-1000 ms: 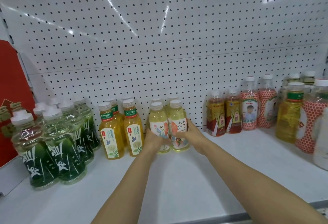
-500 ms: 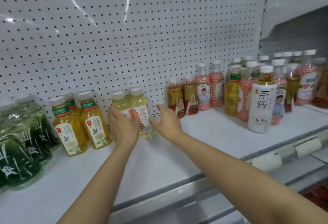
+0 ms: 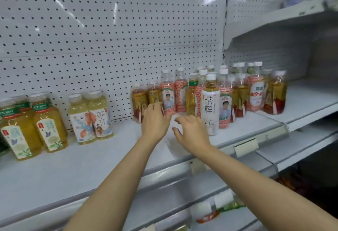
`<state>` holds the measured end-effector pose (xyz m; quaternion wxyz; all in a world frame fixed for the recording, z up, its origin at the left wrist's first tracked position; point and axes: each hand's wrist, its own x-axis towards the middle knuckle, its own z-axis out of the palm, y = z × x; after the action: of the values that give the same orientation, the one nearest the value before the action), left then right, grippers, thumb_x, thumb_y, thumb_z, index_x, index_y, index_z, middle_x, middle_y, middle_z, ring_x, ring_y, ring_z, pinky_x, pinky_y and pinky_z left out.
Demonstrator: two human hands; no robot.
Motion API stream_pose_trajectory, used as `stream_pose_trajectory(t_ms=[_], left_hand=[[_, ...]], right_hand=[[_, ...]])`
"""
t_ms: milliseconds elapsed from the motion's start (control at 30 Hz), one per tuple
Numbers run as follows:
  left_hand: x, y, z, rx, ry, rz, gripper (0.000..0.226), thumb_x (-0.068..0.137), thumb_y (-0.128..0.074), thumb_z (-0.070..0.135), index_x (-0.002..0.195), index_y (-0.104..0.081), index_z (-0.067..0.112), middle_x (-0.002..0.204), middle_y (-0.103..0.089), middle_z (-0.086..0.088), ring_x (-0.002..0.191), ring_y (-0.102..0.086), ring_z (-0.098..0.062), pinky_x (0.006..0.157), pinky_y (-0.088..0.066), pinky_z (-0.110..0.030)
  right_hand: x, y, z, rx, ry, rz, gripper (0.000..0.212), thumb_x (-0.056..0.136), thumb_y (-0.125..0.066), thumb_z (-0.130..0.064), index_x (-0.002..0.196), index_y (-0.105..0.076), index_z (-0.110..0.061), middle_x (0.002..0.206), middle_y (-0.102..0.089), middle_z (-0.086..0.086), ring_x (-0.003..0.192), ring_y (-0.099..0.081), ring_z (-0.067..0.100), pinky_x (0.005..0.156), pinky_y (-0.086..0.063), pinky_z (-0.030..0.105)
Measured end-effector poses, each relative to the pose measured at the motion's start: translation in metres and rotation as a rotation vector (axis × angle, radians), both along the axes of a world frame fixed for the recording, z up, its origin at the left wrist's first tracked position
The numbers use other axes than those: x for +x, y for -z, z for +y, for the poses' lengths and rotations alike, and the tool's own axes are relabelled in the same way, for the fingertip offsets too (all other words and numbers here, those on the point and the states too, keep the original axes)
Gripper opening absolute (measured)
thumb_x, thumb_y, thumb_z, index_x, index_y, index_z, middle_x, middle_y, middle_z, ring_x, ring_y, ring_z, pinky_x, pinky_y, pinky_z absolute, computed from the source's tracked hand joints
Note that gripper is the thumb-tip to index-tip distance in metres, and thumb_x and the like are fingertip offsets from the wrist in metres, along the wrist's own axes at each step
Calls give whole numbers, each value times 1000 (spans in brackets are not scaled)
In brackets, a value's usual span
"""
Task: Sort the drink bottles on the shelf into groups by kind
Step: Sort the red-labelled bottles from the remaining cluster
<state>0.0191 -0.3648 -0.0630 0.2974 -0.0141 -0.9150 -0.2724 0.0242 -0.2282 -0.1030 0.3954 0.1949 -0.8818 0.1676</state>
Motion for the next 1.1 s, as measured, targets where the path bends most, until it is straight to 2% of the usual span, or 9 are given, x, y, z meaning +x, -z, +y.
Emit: stream_pose_trajectory(t_ms=[67, 167, 267, 400, 633, 733, 900, 967, 1100], left_hand=[[-4, 3, 32, 61, 63, -25, 49, 96, -58, 36, 137, -50, 12, 135, -53, -10, 124, -51, -29, 101, -44, -42], [-7, 4, 78, 166, 128, -91, 51, 95, -60, 37, 136, -50, 10, 133, -55, -11, 119, -56, -29, 98, -47, -44], [-9, 3, 117, 265, 142, -119, 61, 91, -65, 40, 139, -43, 9, 137, -53, -10, 118, -57, -29, 96, -49, -45], [-15, 3, 156, 362, 58, -144, 72, 89, -69, 36, 143, -33, 6, 142, -45, -14, 127, -49, -32, 96, -44, -43], [-25, 7, 172, 364, -41, -183, 69, 84, -74, 37, 133, -39, 5, 129, -53, -14, 116, -56, -34, 87, -46, -41], [-29, 7, 165, 346, -26, -176, 66, 80, -77, 39, 127, -44, 7, 123, -60, -10, 110, -61, -31, 82, -50, -39], [-23, 12, 161, 315, 36, -136, 69, 73, -82, 41, 124, -48, 11, 118, -63, -4, 103, -62, -24, 82, -52, -38], [-22, 14, 161, 294, 56, -125, 69, 72, -82, 41, 124, -47, 11, 117, -64, -4, 101, -62, -23, 78, -50, -35], [-17, 16, 157, 262, 104, -103, 70, 71, -82, 45, 124, -48, 14, 117, -64, -1, 101, -62, -21, 79, -51, -34]], right_hand=[[4, 3, 28, 6, 10, -22, 23, 82, -67, -31, 99, -70, -16, 92, -72, 0, 87, -64, 24, 77, -49, 36], [10, 6, 72, 11, 13, -16, 18, 81, -69, -27, 95, -70, -16, 87, -72, 0, 82, -64, 23, 73, -48, 35], [11, 10, 114, 9, 43, -35, 16, 79, -69, -22, 93, -70, -15, 85, -72, 2, 80, -64, 26, 70, -47, 35], [5, 12, 159, 23, 80, -58, 15, 79, -69, -23, 92, -70, -15, 86, -72, 1, 82, -64, 25, 72, -48, 36], [-14, 9, 184, -20, 62, -117, 21, 84, -64, -24, 103, -69, -15, 95, -71, 2, 89, -63, 24, 76, -48, 35], [-16, 6, 179, -110, -8, -179, 30, 88, -64, -26, 116, -63, -16, 106, -67, 3, 99, -60, 24, 78, -47, 34], [-22, 13, 158, -269, -182, -336, 65, 88, -65, -33, 144, -36, -19, 141, -49, 0, 124, -50, 18, 97, -48, 35], [-25, 13, 152, -338, -185, -381, 73, 88, -65, -35, 148, -27, -18, 144, -46, 2, 125, -50, 20, 97, -49, 38], [-29, 11, 138, -460, -216, -383, 77, 83, -69, -38, 144, -25, -22, 135, -51, 3, 117, -56, 22, 89, -52, 39]])
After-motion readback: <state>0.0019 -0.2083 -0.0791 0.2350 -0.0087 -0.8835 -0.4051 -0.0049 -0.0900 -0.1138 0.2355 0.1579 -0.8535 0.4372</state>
